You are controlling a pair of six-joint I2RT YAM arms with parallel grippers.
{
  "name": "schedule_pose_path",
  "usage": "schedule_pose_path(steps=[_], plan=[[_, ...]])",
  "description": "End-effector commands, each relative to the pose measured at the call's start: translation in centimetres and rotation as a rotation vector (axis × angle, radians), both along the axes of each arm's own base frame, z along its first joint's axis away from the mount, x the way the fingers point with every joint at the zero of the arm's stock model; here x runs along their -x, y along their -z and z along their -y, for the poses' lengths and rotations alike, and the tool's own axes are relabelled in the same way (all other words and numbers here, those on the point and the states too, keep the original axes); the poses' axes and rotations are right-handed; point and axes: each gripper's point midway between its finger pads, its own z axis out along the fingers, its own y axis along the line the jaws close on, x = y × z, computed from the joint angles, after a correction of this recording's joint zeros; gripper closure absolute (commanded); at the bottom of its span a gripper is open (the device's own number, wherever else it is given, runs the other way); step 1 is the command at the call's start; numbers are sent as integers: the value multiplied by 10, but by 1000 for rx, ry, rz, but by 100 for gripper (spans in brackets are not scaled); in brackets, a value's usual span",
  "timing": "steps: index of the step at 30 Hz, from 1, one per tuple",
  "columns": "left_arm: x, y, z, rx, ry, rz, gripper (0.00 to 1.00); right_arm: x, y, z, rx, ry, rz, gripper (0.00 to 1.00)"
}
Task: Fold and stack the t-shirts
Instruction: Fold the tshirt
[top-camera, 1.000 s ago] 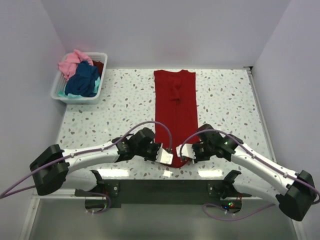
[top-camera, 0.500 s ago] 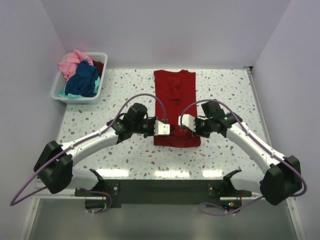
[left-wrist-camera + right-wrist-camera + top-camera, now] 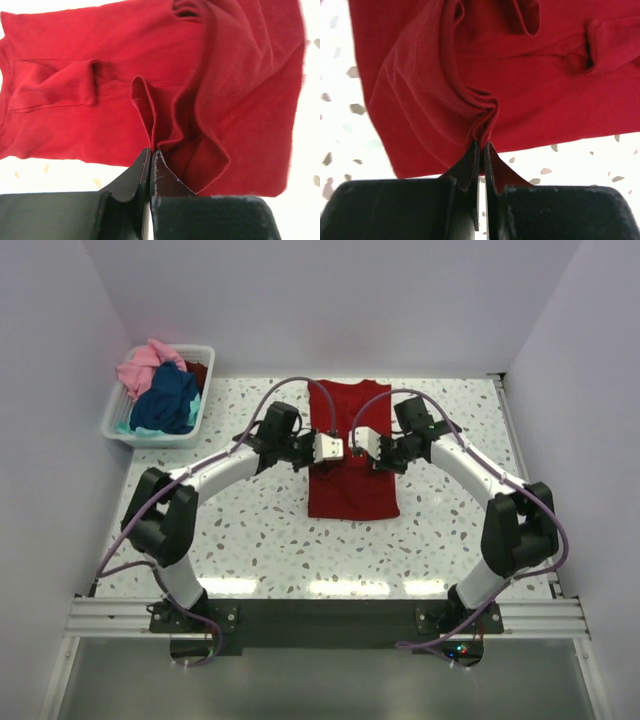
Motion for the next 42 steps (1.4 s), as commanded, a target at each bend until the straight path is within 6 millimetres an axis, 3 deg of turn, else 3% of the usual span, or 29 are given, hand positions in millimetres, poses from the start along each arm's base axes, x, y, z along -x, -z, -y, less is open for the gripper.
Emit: schedule_pose_path(steps=[1,7,13,21,23,24,25,28,30,32,33,35,36,37,38,40,42], plan=[[-30,-19,7,37,34,49,100,-32,-16,-10,-51,-42,65,100],[-74,-10,16,25,32,72,100,-65,-2,-3,-38,-35,28,100],[-97,7,17,-6,34,60,100,-97,12,5,-22,-26,27,100],[-120,38,9,-52,0,34,100,-121,33,4,-11,-13,14,100],[-130,39,4,-58,-24,53,92,-124,38,4,-2,-11,8,90],[-135,39,2,-59,-40,61,82,-127,39,6,19,-11,13,84],[-143,33,0,-46,-71,77,68,-124,38,8,28,-21,2,71],[-164,13,-15,15,-188,55,51,-131,29,17,61,38,37,62],[-173,0,-32,36,-268,26,48,-134,15,27,80,108,53,61],[-169,-9,-46,69,-338,-45,44,-130,7,31,85,151,37,59],[-163,-23,-49,90,-348,-51,44,-125,-1,34,74,198,17,59],[-138,-15,-51,108,-362,-153,43,-108,-5,31,46,241,-65,58],[-127,-25,-50,130,-354,-170,43,-98,-4,29,17,291,-131,57],[-112,-11,-51,138,-369,-248,41,-90,-3,25,-2,319,-186,56],[-102,-12,-45,169,-349,-292,41,-85,-3,18,-40,338,-230,56],[-89,-9,-37,214,-360,-410,41,-86,3,11,-85,424,-307,56],[-90,2,-34,224,-380,-481,42,-89,7,4,-138,484,-372,55]])
